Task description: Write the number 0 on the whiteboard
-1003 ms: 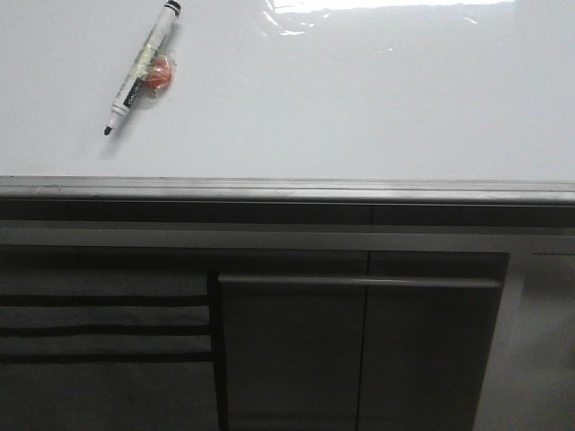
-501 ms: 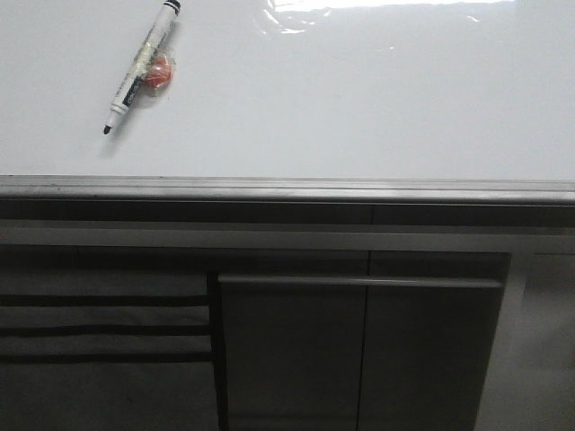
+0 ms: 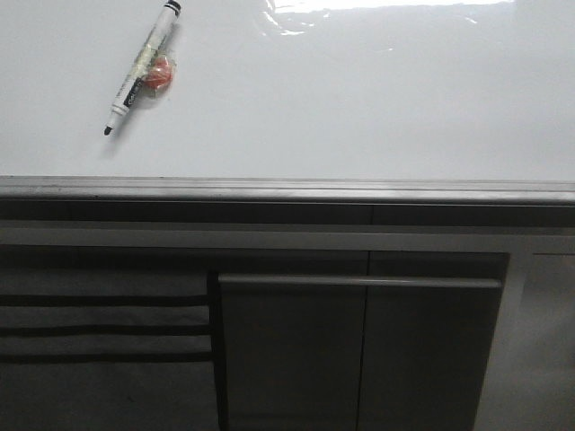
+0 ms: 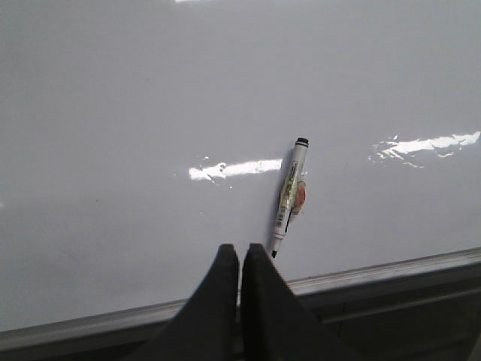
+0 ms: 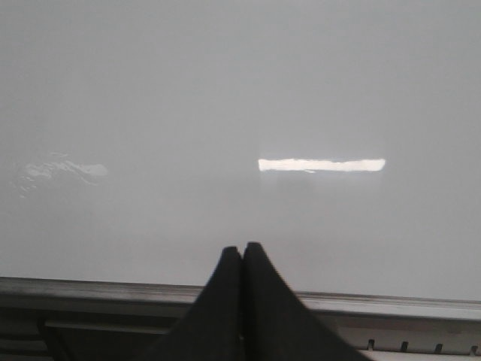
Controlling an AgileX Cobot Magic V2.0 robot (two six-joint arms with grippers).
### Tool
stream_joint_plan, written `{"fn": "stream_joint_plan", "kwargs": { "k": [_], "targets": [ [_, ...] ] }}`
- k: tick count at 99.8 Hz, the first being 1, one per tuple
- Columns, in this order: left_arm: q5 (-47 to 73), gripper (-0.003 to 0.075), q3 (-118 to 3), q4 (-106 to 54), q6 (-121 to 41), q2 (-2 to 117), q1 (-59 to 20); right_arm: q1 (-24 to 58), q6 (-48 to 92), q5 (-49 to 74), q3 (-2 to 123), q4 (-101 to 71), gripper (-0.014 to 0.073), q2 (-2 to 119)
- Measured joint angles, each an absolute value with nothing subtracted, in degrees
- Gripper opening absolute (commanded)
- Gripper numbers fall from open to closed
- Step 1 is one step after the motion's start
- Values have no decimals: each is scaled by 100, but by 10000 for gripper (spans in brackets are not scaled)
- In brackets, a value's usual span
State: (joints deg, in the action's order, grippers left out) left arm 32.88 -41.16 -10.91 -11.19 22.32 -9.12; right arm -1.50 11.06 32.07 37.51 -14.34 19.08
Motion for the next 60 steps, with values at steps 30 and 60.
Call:
{"fn": "stream_joint_plan", "kwargs": {
  "k": [30, 60],
  "targets": [
    [3484, 246, -4135, -1091, -1119, 3221, -912, -150, 1138, 3703, 3751, -1443, 113, 2635],
    [3192, 426, -4135, -1768, -1921, 4433, -1080, -150, 1154, 3820, 3751, -1485, 309, 3252]
  ]
}}
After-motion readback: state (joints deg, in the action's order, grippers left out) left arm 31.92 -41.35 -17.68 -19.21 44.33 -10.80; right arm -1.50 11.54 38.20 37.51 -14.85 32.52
